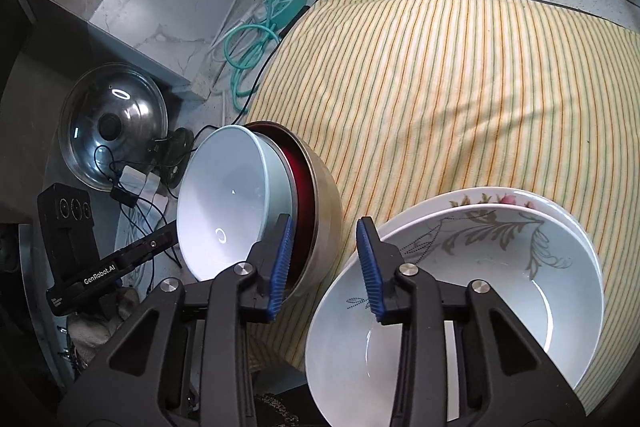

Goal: Organize plates and bowls
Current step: 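Grasp the rim of the nested bowl stack with the right gripper, then lift the bowl stack and lower it onto the white plate stack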

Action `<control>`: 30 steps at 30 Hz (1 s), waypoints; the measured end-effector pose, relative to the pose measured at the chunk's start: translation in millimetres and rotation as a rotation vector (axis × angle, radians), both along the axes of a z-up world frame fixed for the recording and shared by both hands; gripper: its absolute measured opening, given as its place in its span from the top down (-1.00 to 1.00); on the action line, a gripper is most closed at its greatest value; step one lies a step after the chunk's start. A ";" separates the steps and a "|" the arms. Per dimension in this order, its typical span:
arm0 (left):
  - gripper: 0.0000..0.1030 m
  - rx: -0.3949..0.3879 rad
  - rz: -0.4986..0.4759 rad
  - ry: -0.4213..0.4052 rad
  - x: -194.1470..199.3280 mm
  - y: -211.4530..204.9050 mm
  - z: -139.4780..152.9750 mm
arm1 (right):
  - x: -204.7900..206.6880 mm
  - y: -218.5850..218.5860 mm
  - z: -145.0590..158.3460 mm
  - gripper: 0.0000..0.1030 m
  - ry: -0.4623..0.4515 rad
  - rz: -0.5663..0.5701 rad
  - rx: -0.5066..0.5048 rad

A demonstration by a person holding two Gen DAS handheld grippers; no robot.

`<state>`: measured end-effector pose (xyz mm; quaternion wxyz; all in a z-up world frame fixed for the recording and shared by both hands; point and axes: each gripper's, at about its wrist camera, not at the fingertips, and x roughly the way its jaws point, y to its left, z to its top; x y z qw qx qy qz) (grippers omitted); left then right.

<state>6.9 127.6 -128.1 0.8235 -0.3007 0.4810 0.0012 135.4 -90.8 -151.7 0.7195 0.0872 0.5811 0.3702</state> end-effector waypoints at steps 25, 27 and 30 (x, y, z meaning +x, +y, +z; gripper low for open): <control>0.74 -0.011 -0.051 -0.008 10.2 1.7 -2.5 | -6.2 13.9 1.5 0.70 -0.003 0.015 -0.025; 0.74 -0.007 -0.054 -0.013 9.5 3.0 0.0 | -9.0 16.3 3.5 0.70 -0.018 0.023 -0.029; 0.74 0.003 -0.059 -0.016 10.4 5.2 -0.9 | -11.7 18.9 3.8 0.70 -0.028 0.019 -0.040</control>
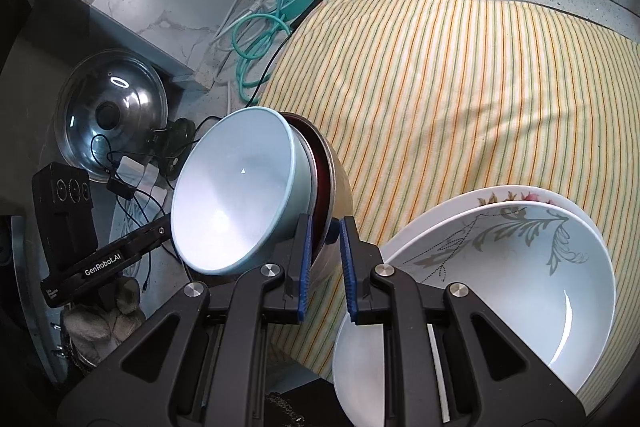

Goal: Organize plates and bowls
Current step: 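Lift the bowl stack and lower it onto the white plate stack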

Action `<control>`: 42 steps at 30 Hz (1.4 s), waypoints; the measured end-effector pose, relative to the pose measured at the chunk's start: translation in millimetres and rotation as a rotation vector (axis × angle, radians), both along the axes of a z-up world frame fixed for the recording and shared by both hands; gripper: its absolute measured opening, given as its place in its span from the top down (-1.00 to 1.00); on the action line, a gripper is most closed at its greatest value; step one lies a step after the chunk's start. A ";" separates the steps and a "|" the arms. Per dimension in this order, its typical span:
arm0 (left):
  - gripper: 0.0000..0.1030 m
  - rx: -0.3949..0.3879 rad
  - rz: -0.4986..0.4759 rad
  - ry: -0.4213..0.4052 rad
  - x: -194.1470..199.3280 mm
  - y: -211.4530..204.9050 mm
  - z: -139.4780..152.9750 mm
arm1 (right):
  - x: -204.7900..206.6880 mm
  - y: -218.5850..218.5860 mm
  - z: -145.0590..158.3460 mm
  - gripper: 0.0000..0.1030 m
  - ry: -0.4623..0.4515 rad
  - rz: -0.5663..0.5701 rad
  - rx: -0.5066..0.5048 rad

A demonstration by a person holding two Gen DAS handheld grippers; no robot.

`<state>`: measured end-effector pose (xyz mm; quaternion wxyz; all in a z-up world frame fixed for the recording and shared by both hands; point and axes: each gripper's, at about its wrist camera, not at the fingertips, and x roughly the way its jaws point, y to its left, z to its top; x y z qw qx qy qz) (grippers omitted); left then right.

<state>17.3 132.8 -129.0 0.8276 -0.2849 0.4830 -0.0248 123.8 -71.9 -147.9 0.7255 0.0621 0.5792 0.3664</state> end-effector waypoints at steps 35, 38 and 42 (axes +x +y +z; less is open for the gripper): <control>0.73 0.028 -0.076 -0.126 -3.7 -114.5 55.4 | -15.2 -147.1 59.2 0.70 -0.120 -0.065 0.045; 0.73 0.032 -0.085 -0.118 -1.7 -129.6 52.1 | -14.7 -158.7 55.1 0.70 -0.119 -0.071 0.038; 0.73 0.037 -0.089 -0.108 -3.0 -143.7 46.4 | -13.7 -170.9 46.3 0.70 -0.113 -0.070 0.032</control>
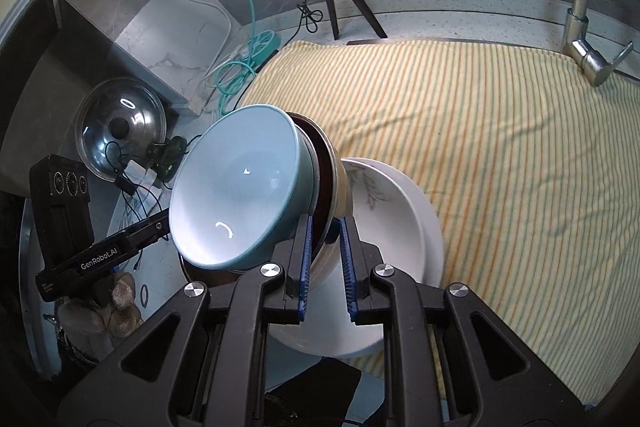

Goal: Organize plates and bowls
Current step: 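Lift the bowl stack and lower it onto the white plate stack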

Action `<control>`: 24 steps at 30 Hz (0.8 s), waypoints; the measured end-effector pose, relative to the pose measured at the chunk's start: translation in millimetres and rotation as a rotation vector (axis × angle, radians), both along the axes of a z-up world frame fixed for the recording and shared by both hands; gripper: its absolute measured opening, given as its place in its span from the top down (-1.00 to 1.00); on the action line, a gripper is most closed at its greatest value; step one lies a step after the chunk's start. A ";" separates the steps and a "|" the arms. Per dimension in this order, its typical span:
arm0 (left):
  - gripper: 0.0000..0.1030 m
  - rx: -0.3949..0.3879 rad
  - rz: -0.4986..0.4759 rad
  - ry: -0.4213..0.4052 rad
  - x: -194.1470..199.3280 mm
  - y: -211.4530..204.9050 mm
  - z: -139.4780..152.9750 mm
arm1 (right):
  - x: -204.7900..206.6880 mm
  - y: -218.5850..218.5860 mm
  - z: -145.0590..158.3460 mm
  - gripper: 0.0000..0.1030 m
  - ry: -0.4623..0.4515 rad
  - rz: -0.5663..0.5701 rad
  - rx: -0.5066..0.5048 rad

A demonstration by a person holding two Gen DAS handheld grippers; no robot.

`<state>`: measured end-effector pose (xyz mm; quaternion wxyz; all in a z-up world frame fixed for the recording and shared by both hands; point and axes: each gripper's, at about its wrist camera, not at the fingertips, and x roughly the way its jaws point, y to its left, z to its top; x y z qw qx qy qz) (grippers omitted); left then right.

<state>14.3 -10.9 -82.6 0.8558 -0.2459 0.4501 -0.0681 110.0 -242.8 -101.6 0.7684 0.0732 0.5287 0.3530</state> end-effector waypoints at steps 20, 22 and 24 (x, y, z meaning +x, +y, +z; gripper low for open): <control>0.73 0.042 0.003 0.046 -6.4 -29.5 -19.4 | -3.3 -20.4 -22.0 0.70 0.005 0.018 -0.006; 0.74 0.045 0.004 0.048 -7.5 -30.3 -21.0 | -4.1 -21.1 -23.7 0.70 0.003 0.017 -0.005; 0.74 0.051 0.003 0.046 -8.4 -31.2 -21.1 | -4.6 -21.5 -24.4 0.70 -0.001 0.020 -0.006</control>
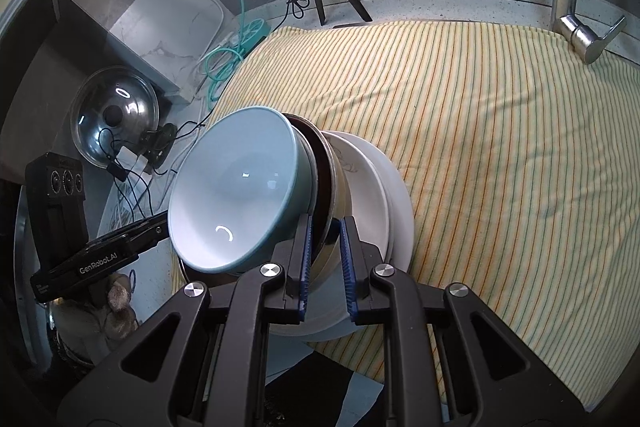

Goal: Organize plates and bowls
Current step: 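Lift the bowl stack and lower it onto the white plate stack, then open the right gripper and withdraw from the bowl stack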

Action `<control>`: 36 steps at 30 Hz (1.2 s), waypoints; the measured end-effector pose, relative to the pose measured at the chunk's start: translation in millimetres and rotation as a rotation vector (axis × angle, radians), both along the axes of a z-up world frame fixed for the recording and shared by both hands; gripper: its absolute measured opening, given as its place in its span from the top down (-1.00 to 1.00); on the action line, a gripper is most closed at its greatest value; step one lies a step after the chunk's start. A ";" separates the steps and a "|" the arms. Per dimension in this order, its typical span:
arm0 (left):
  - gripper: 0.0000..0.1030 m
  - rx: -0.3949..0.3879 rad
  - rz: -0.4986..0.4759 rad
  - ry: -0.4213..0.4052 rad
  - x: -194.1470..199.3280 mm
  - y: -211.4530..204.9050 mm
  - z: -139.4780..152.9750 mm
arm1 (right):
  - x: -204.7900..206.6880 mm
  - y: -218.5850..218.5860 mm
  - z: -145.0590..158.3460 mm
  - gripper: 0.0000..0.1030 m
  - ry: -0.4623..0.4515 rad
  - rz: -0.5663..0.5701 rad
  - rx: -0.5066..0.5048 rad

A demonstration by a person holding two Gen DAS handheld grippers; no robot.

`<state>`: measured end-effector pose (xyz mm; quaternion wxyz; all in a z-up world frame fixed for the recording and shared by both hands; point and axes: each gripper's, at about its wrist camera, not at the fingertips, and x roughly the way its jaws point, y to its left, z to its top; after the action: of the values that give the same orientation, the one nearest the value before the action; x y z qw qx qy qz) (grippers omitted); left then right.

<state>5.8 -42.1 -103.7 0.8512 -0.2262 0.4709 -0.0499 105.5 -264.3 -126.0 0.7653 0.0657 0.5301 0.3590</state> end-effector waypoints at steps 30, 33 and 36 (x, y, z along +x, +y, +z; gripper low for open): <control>0.50 0.066 0.021 -0.014 -19.6 -4.4 11.8 | -13.3 -20.9 14.4 -0.01 -0.061 -0.018 0.008; 0.44 0.081 0.019 -0.020 -23.5 -7.3 15.2 | -18.0 -23.8 18.4 -0.04 -0.075 -0.021 0.006; 0.33 0.097 0.018 -0.031 -27.9 -10.2 18.6 | -22.3 -26.8 22.3 -0.24 -0.090 -0.029 0.003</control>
<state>-22.0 -52.3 -85.1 0.8687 -0.1883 0.4576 -0.0229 83.2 -291.1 -103.7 0.7935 0.0582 0.4935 0.3512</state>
